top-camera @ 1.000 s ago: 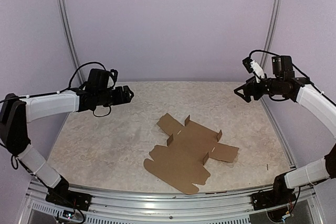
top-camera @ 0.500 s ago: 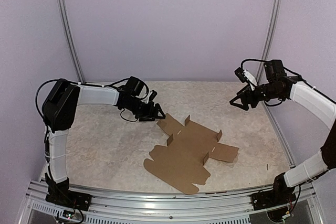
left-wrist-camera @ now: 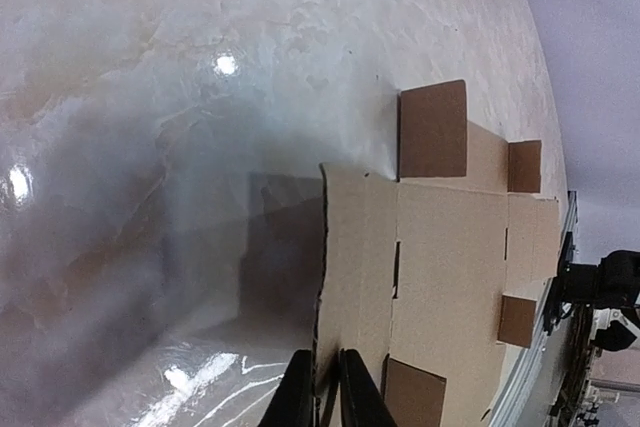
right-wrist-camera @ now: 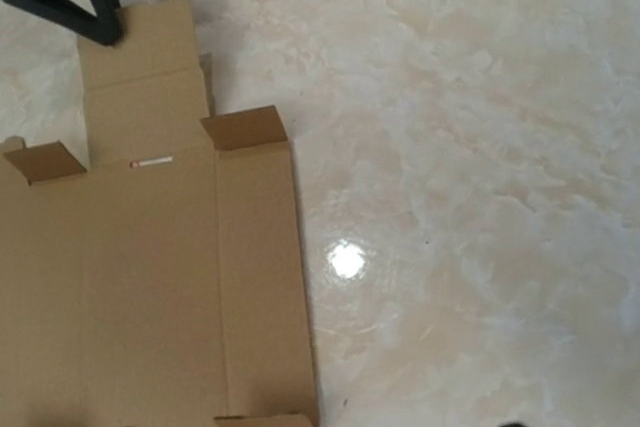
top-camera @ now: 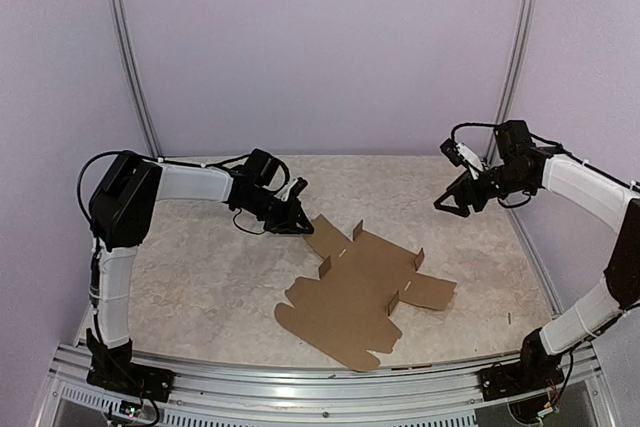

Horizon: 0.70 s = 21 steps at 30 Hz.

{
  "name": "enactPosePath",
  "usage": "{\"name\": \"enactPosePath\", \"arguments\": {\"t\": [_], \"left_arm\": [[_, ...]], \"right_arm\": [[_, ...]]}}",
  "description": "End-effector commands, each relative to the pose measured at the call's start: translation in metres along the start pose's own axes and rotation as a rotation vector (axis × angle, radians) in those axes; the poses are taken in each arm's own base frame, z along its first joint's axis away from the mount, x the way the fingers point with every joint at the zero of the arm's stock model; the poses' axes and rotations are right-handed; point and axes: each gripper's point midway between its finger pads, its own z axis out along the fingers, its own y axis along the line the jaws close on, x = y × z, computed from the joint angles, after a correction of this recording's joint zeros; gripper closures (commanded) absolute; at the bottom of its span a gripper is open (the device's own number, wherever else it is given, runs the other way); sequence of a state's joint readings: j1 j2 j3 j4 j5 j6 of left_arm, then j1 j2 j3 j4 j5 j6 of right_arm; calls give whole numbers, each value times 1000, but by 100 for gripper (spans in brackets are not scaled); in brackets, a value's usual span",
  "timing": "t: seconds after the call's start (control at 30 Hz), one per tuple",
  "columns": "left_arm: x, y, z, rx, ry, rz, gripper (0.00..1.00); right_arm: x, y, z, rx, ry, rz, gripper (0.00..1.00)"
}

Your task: Fold the paper box

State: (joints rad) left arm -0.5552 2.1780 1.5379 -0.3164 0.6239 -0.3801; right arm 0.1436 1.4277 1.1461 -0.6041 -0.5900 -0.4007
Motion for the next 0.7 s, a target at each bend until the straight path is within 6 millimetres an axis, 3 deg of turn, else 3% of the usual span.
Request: {"name": "enactPosePath", "arguments": {"t": [0.0,0.13,0.27,0.43,0.67], "left_arm": [[1,-10,3,31,-22,101,94],[0,-33,-14,33,-146,269,100],[-9,-65,-47,53,-318,404,100],[0,-82,-64,40,-407,502,100],[6,-88,-66,19,-441,528,100]], "right_arm": [[16,3,15,-74,67,14,25],[22,4,34,-181,132,61,26],[26,7,56,-254,193,97,26],[24,14,79,-325,253,92,27],[25,34,103,-419,337,64,36]]}}
